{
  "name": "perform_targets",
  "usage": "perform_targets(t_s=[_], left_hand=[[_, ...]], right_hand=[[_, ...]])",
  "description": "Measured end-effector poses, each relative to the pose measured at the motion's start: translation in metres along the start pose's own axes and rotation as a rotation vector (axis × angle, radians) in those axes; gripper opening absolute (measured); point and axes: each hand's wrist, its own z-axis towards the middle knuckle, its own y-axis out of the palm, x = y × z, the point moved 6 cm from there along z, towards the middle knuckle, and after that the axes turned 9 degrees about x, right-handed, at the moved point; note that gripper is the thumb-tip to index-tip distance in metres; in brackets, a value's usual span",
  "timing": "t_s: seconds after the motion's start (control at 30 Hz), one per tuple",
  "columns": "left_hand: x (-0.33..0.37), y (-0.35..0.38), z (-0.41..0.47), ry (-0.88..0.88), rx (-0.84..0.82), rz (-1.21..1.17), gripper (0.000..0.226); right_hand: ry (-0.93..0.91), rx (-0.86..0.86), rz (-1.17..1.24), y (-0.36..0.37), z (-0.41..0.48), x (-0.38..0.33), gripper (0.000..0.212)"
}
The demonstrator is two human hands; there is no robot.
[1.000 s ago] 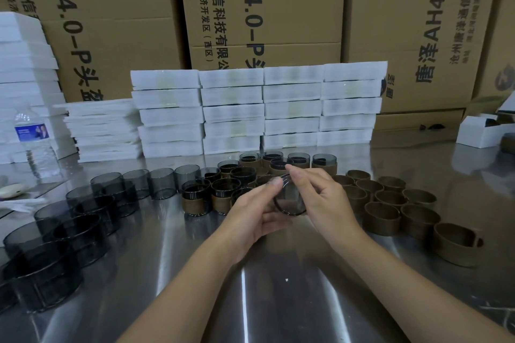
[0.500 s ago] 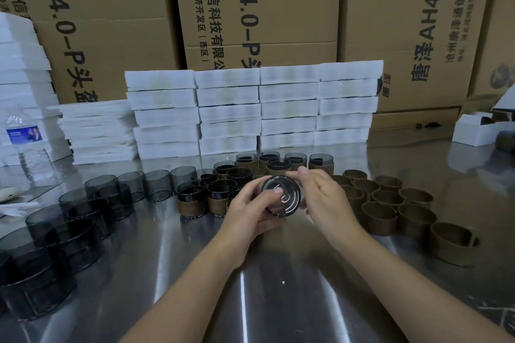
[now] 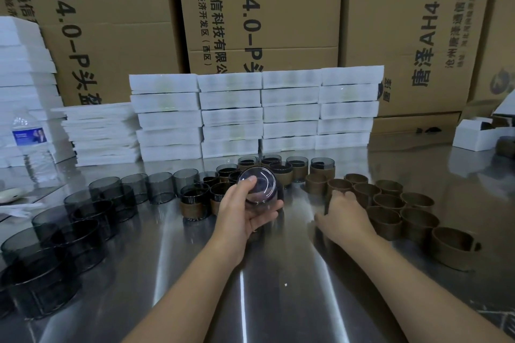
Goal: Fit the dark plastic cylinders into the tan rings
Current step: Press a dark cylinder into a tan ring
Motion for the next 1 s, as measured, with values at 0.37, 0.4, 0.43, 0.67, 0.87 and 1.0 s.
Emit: perform_targets(t_s=[0.37,0.4,0.43,0.67,0.87,1.0], left_hand=[[-0.003,0.006,-0.002,-0.021,-0.08,-0.001,0.034],[-0.002,0.007,-0.003,-0.017,-0.092,0.008,0.031],[-0.002,0.007,-0.003,-0.014,-0.1,0.015,0.028],[-0.002,0.008,-0.003,-0.004,-0.105,0.025,0.016],[-0.002,0.007,-0.002,0.012,-0.102,0.056,0.016],[-0.003,0.006,0.0,0.016,-0.111,0.072,0.019]], right_hand=[[-0.161,0.301,0.412,-0.022,-0.014,-0.027,0.05],[-0.166,0.313,0.414,-0.024,-0.014,-0.028,0.055],[-0.175,0.326,0.406,-0.025,-0.015,-0.028,0.059],[-0.35,0.317,0.459,-0.024,-0.02,-0.041,0.027],[-0.444,0.323,0.489,-0.022,-0.021,-0.044,0.022],[-0.408,0.424,0.571,-0.032,-0.022,-0.042,0.024]])
